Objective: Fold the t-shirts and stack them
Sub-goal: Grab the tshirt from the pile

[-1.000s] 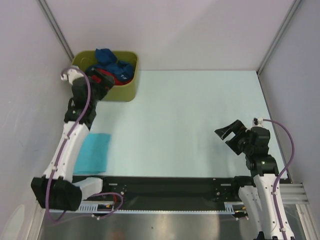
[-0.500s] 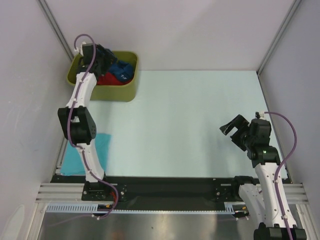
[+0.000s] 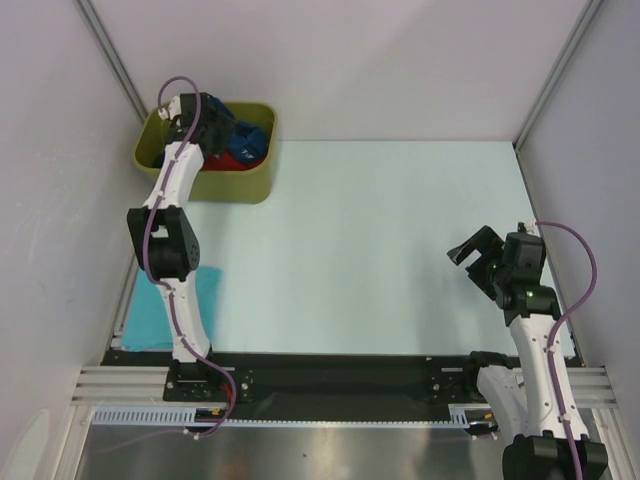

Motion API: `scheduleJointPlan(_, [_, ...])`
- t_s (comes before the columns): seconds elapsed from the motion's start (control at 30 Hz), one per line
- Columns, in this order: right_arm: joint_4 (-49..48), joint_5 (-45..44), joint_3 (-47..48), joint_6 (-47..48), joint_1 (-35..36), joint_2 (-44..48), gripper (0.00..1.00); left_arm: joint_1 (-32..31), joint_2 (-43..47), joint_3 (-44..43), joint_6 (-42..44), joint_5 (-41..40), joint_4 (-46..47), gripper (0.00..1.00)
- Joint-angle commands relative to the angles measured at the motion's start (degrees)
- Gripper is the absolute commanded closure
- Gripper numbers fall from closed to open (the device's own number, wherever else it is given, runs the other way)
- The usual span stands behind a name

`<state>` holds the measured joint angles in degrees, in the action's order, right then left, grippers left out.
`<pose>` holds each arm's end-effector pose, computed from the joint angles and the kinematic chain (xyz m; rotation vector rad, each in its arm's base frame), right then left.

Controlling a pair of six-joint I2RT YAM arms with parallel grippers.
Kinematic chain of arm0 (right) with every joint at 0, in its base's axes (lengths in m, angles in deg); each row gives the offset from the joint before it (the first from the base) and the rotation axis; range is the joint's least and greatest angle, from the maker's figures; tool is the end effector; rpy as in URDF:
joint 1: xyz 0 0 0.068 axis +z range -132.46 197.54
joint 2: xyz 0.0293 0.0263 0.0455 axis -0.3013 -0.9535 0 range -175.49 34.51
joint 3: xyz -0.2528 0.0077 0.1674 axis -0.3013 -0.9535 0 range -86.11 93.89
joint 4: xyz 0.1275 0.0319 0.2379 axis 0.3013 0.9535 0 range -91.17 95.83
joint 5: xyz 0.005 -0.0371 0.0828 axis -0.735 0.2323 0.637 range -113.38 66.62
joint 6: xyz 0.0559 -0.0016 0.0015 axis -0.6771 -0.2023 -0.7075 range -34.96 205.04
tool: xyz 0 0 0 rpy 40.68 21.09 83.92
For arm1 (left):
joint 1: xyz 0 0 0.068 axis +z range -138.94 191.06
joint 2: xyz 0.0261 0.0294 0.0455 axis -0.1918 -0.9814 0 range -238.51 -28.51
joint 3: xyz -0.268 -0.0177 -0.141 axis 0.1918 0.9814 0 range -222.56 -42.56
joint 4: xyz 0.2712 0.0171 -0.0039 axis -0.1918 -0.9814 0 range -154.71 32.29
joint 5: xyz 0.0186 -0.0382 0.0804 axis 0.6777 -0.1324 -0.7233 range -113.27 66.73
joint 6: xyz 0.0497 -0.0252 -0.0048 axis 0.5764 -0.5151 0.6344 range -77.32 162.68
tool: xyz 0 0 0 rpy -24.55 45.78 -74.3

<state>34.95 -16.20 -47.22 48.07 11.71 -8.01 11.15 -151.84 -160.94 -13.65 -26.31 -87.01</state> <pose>0.1476 -0.0102 0.2851 0.7739 2.1599 0.4275 0.5356 0.0029 0.3347 -1.0727 1.9340 -0.4996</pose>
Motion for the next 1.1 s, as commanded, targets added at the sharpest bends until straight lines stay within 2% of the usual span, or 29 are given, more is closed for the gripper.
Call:
scheduleJointPlan(0.0, [-1.8, -1.4, 2.8, 1.0, -0.5, -0.5, 0.01, -1.6, -0.6, -1.4, -1.5, -4.0, -1.7, 0.38])
scheduleJointPlan(0.17, [-2.6, -0.8, 1.7, -0.3, -0.8, -0.8, 0.01, -1.9, 0.2, 0.4, 0.1, -5.6, -0.2, 0.39])
scheduleJointPlan(0.47, [-2.1, -0.4, 2.2, -0.6, -1.6, -1.9, 0.01, -2.0, -0.7, -0.3, 0.7, -10.7, -3.7, 0.39])
scheduleJointPlan(0.67, [-1.8, 0.6, 1.2, -1.9, -2.4, -1.7, 0.01, -2.0, -2.2, -0.3, 1.3, -10.1, -2.6, 0.39])
scheduleJointPlan(0.8, [-1.8, 1.3, 1.4, -2.5, -2.9, -2.5, 0.02, -1.9, -4.3, -2.0, 1.4, -8.9, -1.3, 0.53])
scheduleJointPlan(0.93, [-1.3, 1.8, 1.6, -3.3, -3.1, -3.5, 0.04, -2.0, -6.9, -6.1, 1.7, -9.0, -3.6, 0.52])
scheduleJointPlan(1.03, [-1.2, 2.8, 1.4, -3.9, -3.1, -4.6, 0.05, -2.0, -5.8, -6.3, 2.5, -7.6, -1.6, 0.75])
scheduleJointPlan(1.07, [-1.6, 3.5, 1.4, -3.7, -3.1, -4.9, 0.05, -2.1, -5.2, -6.3, 2.9, -7.0, 0.4, 0.87])
